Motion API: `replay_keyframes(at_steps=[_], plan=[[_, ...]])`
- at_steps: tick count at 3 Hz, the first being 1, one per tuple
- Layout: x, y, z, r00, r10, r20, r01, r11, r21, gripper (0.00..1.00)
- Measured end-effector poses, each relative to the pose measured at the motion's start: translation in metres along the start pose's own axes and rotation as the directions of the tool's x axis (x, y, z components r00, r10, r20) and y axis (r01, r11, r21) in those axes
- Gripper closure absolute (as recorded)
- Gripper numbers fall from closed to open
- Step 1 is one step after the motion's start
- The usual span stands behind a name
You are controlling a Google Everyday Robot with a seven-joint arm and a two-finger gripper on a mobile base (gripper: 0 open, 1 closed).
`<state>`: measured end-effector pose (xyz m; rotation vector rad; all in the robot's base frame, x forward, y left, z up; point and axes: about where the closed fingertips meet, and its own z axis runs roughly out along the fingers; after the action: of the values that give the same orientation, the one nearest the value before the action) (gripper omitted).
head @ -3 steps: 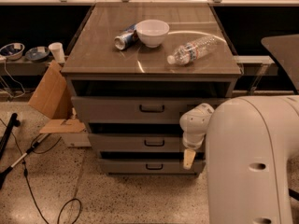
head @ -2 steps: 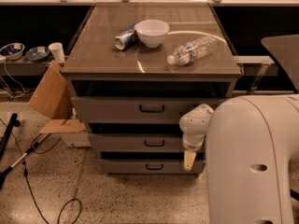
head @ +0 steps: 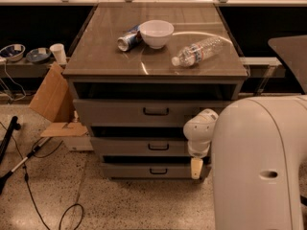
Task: Open middle drawer
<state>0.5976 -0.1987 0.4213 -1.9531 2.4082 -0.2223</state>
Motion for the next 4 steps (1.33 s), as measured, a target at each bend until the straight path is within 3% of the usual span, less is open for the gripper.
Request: replay_keyframes(at_steps=[2, 4], plan=[[0.006, 0.013, 0.012, 0.997, -0.064, -0.041, 0.061, 0.9958, -0.068, 0.0], [0.022, 0.031, 0.012, 0.991, -0.109, -0.081, 0.096, 0.9837, -0.152, 0.0]])
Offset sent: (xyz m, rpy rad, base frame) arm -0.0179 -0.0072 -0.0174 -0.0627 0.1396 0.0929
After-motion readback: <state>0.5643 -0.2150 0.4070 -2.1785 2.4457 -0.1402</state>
